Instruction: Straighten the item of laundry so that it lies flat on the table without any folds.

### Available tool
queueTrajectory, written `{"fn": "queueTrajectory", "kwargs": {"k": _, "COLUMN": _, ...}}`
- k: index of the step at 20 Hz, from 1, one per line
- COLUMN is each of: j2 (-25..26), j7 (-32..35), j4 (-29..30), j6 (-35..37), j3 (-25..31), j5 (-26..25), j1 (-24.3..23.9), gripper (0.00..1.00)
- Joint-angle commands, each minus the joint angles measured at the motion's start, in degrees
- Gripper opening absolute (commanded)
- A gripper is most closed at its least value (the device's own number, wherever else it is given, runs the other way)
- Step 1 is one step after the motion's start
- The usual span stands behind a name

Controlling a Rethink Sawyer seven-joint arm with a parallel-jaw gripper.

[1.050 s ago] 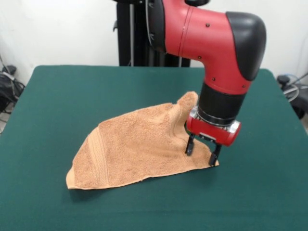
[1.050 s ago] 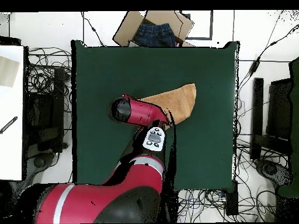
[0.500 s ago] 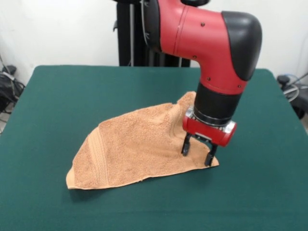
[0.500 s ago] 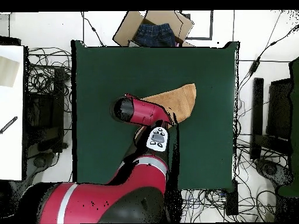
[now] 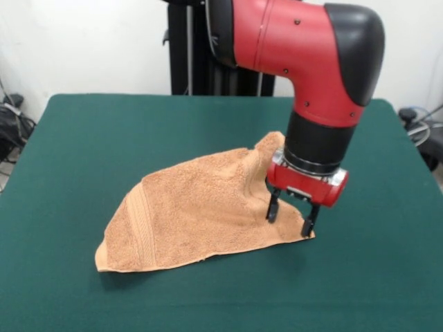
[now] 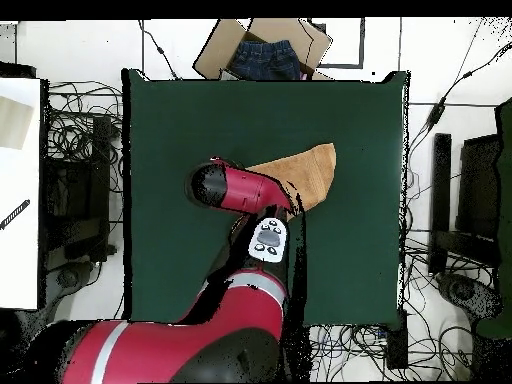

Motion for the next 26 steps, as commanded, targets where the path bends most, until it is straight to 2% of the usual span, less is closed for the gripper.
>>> {"fn": "queueTrajectory", "kwargs": {"k": 1, "j2": 0.86, "j7": 9.25, "j4": 0.76, "j6": 2.00, "j3": 2.94, "j5": 0.59, "j1": 1.74, "gripper": 1.00}}
{"fn": "queueTrajectory", "kwargs": {"k": 7, "j2": 1.26, "j7": 9.27, "j4": 0.79, "j6": 1.39, "j3": 3.65, "j5": 0.92, "j1": 1.84, "gripper": 1.00}}
{"fn": "queueTrajectory", "kwargs": {"k": 14, "j2": 2.05, "j7": 6.22, "j4": 1.90, "j6": -1.68, "j3": 6.78, "j5": -0.86, "j1": -1.50, "gripper": 1.00}}
{"fn": "queueTrajectory", "kwargs": {"k": 19, "j2": 5.60, "j7": 4.72, "j4": -0.92, "j6": -3.74, "j3": 7.57, "j5": -1.96, "j1": -2.92, "gripper": 1.00}}
{"fn": "queueTrajectory", "kwargs": {"k": 24, "j2": 6.54, "j7": 4.44, "j4": -1.71, "j6": -4.26, "j3": 8.16, "j5": -2.11, "j1": -3.11, "gripper": 1.00}}
{"fn": "queueTrajectory", "kwargs": {"k": 26, "j2": 6.12, "j7": 5.36, "j4": -1.86, "j6": -3.44, "j3": 6.93, "j5": -1.73, "j1": -1.73, "gripper": 1.00}}
